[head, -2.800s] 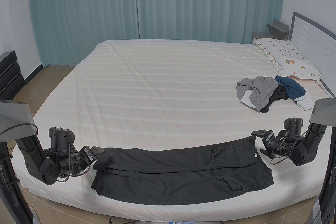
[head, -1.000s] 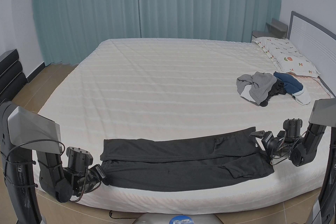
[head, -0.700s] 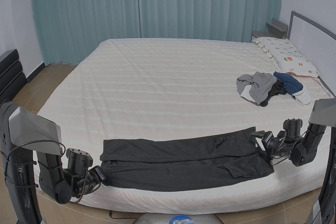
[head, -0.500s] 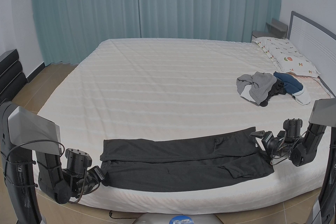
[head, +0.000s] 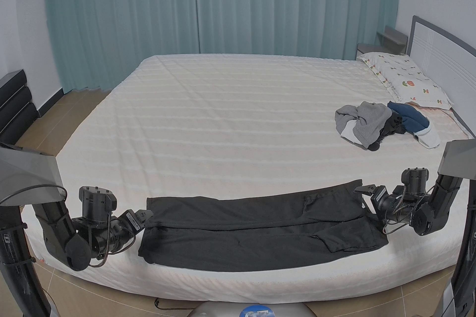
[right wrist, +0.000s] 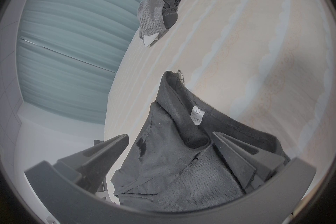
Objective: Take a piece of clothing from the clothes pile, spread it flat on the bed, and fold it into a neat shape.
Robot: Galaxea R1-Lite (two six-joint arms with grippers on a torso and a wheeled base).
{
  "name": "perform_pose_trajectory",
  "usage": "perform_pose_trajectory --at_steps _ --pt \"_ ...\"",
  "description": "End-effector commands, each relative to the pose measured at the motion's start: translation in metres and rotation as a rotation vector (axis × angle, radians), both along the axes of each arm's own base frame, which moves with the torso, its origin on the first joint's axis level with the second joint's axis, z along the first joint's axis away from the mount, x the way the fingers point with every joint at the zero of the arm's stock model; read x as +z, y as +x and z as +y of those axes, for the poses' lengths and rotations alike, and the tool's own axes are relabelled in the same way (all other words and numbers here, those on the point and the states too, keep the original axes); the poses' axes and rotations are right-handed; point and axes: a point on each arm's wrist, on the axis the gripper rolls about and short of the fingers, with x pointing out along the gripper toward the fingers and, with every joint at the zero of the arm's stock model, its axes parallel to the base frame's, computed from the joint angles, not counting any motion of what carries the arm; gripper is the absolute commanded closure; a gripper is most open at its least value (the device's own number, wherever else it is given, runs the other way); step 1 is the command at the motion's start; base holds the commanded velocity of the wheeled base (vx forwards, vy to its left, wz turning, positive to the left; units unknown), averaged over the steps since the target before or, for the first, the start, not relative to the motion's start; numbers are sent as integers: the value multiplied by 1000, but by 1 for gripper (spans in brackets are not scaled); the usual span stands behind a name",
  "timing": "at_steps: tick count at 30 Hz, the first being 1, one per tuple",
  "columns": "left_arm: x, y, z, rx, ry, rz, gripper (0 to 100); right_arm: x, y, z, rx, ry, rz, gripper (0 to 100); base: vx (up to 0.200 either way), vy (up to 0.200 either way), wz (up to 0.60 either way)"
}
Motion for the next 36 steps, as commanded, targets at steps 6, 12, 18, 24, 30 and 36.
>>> perform_pose_trajectory --at_steps 6,12,18,24,30,36 --pt "-1 32 -3 -217 79 27 0 -1 0 3 9 -1 2 0 0 0 0" --pt "-15 46 -5 -291 145 74 0 -1 -1 3 11 -1 4 0 0 0 0" --pt "-30 53 -6 -333 188 92 0 -1 -1 3 11 -1 4 0 0 0 0" --pt "-30 50 -7 -354 206 92 0 -1 -1 3 12 -3 4 0 0 0 0" --pt "-26 50 -8 -355 206 72 0 -1 -1 3 12 -3 4 0 0 0 0" --pt "-26 55 -11 -360 209 36 0 -1 -1 3 12 -3 4 0 0 0 0"
